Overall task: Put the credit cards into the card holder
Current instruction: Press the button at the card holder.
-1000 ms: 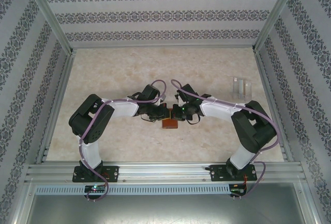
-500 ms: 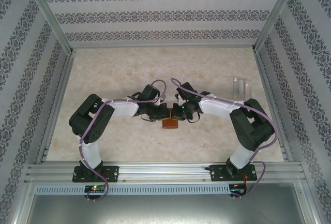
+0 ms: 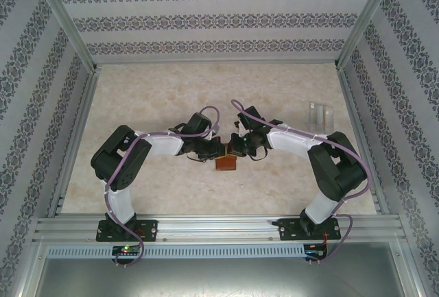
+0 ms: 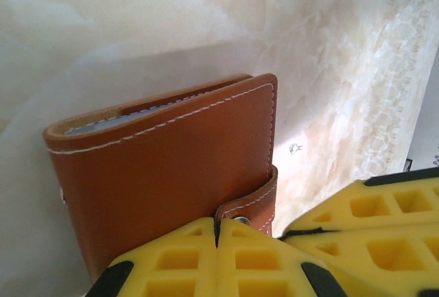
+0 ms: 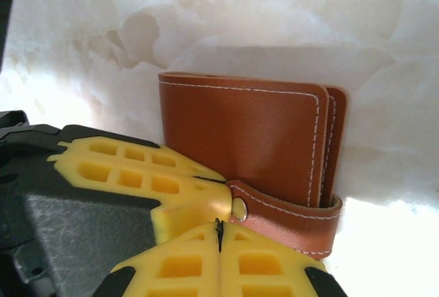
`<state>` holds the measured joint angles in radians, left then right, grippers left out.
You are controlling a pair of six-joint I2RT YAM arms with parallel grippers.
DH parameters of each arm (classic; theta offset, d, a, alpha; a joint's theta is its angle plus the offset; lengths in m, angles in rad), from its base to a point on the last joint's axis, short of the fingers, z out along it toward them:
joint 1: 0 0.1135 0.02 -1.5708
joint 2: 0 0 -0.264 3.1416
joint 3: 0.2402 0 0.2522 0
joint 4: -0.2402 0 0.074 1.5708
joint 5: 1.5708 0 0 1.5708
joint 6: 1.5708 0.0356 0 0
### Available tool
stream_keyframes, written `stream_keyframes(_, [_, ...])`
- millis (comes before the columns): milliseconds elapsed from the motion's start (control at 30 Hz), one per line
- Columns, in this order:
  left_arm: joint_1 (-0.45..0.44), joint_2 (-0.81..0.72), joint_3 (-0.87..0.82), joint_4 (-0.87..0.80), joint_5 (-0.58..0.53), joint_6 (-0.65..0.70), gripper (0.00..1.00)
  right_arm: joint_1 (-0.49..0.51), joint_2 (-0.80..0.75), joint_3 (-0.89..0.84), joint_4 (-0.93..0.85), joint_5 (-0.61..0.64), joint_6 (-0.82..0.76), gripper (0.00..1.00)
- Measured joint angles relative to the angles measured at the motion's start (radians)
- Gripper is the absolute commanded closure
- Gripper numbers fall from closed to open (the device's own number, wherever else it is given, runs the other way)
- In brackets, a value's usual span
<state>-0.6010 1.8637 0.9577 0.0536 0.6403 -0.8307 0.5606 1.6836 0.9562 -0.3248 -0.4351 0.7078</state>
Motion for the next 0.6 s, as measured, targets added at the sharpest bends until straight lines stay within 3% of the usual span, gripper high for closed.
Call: stream_keyframes(600, [-0.002, 0.0, -0.013, 0.03, 0.008, -0.008, 1.0, -0.001, 0.039, 0.006, -0.01, -0.002, -0.004, 1.0])
